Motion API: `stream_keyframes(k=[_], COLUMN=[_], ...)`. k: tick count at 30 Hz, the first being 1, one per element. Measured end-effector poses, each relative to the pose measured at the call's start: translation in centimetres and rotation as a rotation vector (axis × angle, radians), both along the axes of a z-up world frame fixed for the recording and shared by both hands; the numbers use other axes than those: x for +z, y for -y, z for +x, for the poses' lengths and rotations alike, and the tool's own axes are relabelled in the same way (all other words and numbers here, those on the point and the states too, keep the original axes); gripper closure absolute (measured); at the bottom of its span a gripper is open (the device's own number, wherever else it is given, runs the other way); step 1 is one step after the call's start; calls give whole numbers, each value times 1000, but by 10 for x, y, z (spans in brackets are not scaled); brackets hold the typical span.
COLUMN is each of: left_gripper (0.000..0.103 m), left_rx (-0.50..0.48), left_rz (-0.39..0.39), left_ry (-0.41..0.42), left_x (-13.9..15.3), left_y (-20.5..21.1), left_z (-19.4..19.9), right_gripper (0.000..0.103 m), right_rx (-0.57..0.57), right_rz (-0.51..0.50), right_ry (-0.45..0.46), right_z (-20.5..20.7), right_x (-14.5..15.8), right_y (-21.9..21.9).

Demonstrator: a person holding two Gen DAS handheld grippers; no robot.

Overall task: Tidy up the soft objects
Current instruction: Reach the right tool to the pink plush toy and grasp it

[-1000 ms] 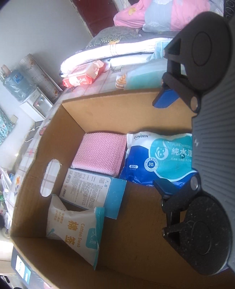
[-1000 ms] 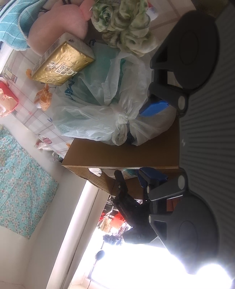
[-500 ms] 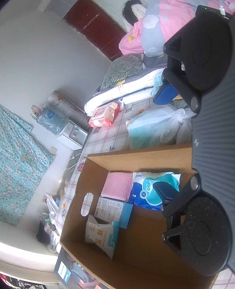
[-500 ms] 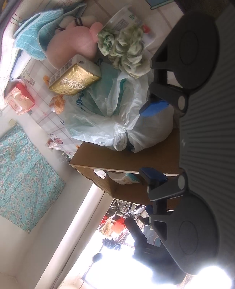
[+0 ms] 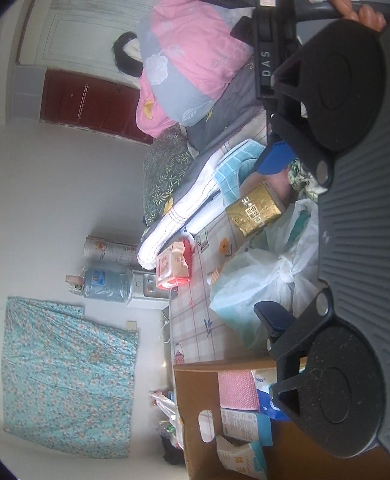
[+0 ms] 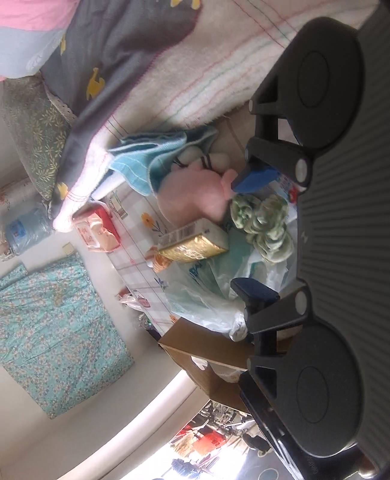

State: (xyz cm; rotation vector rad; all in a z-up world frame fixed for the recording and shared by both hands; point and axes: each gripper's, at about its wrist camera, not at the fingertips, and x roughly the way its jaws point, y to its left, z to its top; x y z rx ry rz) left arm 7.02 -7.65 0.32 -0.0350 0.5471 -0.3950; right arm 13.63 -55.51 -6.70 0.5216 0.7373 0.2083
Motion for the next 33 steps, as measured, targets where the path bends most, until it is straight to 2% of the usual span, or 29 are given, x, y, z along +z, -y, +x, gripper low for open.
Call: stream_keyframes(k=[2, 6, 9, 12, 13, 16, 22, 30, 33], left_gripper=[13, 31, 46, 59, 61, 63, 69, 69, 69], left_rx=[-26, -92, -106, -104, -104, -107, -92, 42, 90], left_rz=[35, 79, 114, 157, 164, 176, 241, 233, 214], left_ry=[39, 71, 70, 61, 51, 29, -3, -6, -19], left_x=[-8, -27, -41, -52, -56, -64, -78, -72, -71], left_y=[20, 56, 74, 86, 88, 93, 104, 90, 83], left_z=[2, 9, 17, 26, 30, 40, 54, 73, 78], right_gripper=[44, 52, 57, 57, 57, 56, 48, 33, 27], right_rx=[-1, 39, 87, 103, 106, 115, 128, 143, 160], right_rz=[-29, -150, -144, -133, -126, -102, -131, -61, -69], right_ry=[18, 26, -9, -46, -55, -94, -172, -261, -276], right_z=[11, 39, 62, 85, 92, 114, 149, 169, 174], right_x=[6, 11, 5, -2, -4, -11, -28, -45, -49], right_y=[12, 15, 12, 9, 9, 7, -3, -1, -6])
